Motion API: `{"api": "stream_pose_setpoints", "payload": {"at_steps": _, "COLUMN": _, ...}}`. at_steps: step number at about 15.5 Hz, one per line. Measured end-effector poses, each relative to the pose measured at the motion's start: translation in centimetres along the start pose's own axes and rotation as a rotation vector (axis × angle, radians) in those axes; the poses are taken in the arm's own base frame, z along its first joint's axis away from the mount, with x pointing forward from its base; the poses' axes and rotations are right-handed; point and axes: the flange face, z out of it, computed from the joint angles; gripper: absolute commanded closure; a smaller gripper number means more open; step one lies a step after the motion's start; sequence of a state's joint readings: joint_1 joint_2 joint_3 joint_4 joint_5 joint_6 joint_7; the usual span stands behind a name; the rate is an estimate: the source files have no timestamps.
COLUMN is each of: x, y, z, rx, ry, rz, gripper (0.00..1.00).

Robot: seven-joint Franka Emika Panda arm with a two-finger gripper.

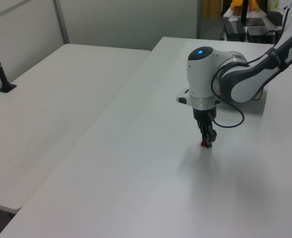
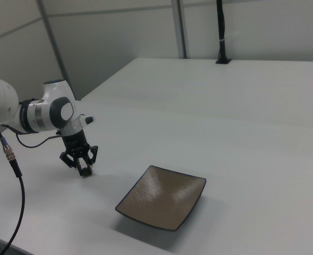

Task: Strawberries on a ceramic plate
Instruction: 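Close the gripper on the red strawberry and lift it, then carry the strawberry over the square brown plate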

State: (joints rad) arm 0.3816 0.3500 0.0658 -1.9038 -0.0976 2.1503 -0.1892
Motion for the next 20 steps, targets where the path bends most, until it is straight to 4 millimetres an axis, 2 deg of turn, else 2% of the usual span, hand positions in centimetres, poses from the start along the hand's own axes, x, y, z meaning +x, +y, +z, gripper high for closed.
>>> {"api": "stream_pose_setpoints", "payload": {"at_steps": 6, "x": 0.0, "y": -0.2, "z": -0.4, "rx": -0.003, "ry": 0.005, "rz": -0.005, "gripper": 1.0}}
{"api": "stream_pose_setpoints", "payload": {"at_steps": 9, "x": -0.4, "y": 0.1, "z": -2.4, "rx": -0.009, "ry": 0.014, "rz": 0.001, "gripper": 1.0}}
{"api": "stream_pose_setpoints", "payload": {"at_steps": 11, "x": -1.2, "y": 0.9, "z": -5.2, "rx": -0.014, "ry": 0.013, "rz": 0.018, "gripper": 1.0}}
{"api": "stream_pose_setpoints", "payload": {"at_steps": 13, "x": -2.3, "y": 2.4, "z": -9.1, "rx": -0.023, "ry": 0.034, "rz": 0.049, "gripper": 1.0}}
{"api": "stream_pose_setpoints", "payload": {"at_steps": 17, "x": -6.2, "y": 6.4, "z": -17.0, "rx": -0.028, "ry": 0.086, "rz": 0.143, "gripper": 1.0}}
{"api": "stream_pose_setpoints", "payload": {"at_steps": 20, "x": -8.8, "y": 8.8, "z": -20.9, "rx": -0.025, "ry": 0.089, "rz": 0.202, "gripper": 1.0}}
